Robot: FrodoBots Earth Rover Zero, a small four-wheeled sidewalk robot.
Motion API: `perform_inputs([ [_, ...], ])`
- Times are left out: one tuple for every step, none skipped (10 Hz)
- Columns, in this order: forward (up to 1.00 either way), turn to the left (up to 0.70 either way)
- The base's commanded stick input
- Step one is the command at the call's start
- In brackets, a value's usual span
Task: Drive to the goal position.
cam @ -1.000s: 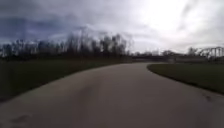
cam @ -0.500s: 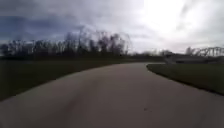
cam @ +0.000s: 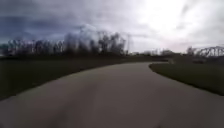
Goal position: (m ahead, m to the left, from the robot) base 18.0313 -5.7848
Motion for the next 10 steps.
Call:
perform_inputs([
  [1.00, -0.20],
  [1.00, -0.32],
  [1.00, -0.12],
  [1.00, 0.00],
  [1.00, 0.00],
  [1.00, 0.00],
  [1.00, -0.03],
  [1.00, -0.05],
  [1.00, -0.05],
  [1.00, -0.10],
])
